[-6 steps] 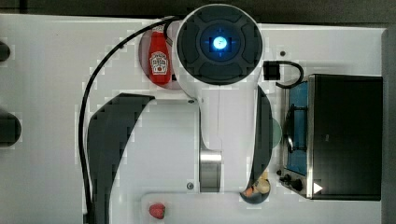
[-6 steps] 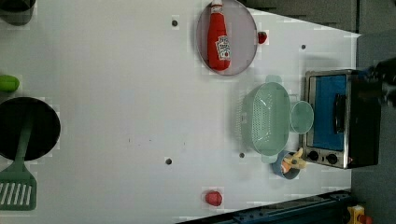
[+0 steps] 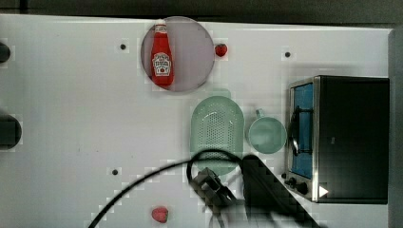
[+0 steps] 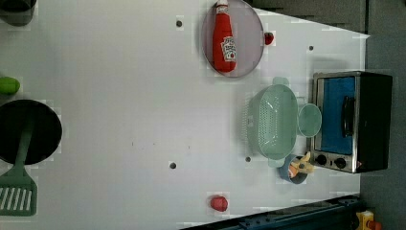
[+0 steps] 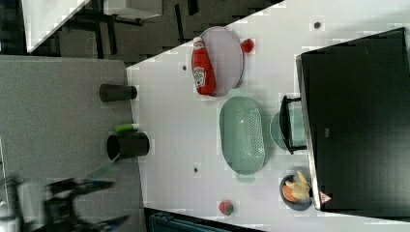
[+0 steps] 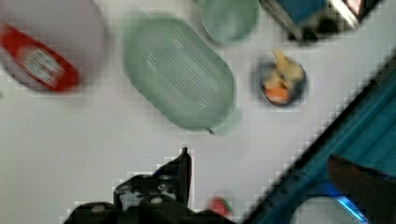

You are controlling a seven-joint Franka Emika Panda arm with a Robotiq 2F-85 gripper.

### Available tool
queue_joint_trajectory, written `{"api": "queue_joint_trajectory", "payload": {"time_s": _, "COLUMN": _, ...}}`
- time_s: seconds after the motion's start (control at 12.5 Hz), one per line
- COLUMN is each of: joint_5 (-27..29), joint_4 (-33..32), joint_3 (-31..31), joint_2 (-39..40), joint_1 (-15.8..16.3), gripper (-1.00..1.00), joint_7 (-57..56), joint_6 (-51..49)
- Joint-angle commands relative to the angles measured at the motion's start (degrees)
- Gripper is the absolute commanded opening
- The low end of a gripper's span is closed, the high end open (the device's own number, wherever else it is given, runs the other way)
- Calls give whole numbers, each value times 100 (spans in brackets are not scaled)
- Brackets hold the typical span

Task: Drag strainer right to left.

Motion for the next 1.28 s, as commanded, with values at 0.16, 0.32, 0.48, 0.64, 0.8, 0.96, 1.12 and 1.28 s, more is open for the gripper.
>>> {"api": "queue_joint_trajectory", "payload": {"time_s": 0.16, "joint_5": 18, "joint_4": -559, "joint_3": 104, "joint_2": 738, "joint_1": -14, "gripper": 100, "joint_7": 434, "joint_6": 531}}
{"api": "queue_joint_trajectory", "payload": {"time_s": 0.32, "joint_5": 18, "joint_4": -1011, "joint_3": 134, "joint_2": 1106, "joint_1": -14, "gripper": 100, "joint_7": 592, "joint_6": 1151}}
{"api": "queue_joint_trajectory", "payload": {"time_s": 0.48, "joint_5": 18, "joint_4": -1448, "joint_3": 159, "joint_2": 1560, "joint_1": -14, "gripper": 100, "joint_7": 1087, "joint_6": 2000}}
{"api": "queue_joint_trajectory", "payload": {"time_s": 0.64, "joint_5": 18, "joint_4": -1848, "joint_3": 172, "joint_2": 2103, "joint_1": -13, "gripper": 100, "joint_7": 1851, "joint_6": 3036}}
{"api": "queue_joint_trajectory", "payload": {"time_s": 0.8, "joint_5": 18, "joint_4": -2122, "joint_3": 163, "joint_2": 2691, "joint_1": -19, "gripper": 100, "joint_7": 2582, "joint_6": 4099}}
{"api": "queue_joint_trajectory", "payload": {"time_s": 0.96, "joint_5": 18, "joint_4": -2268, "joint_3": 162, "joint_2": 3266, "joint_1": -20, "gripper": 100, "joint_7": 3130, "joint_6": 4987}}
{"api": "queue_joint_trajectory", "payload": {"time_s": 1.12, "joint_5": 18, "joint_4": -2341, "joint_3": 162, "joint_2": 3752, "joint_1": -19, "gripper": 100, "joint_7": 3755, "joint_6": 5596}}
{"api": "queue_joint_trajectory", "payload": {"time_s": 1.28, "joint_5": 18, "joint_4": -2426, "joint_3": 168, "joint_2": 4173, "joint_1": -13, "gripper": 100, "joint_7": 4250, "joint_6": 5934}}
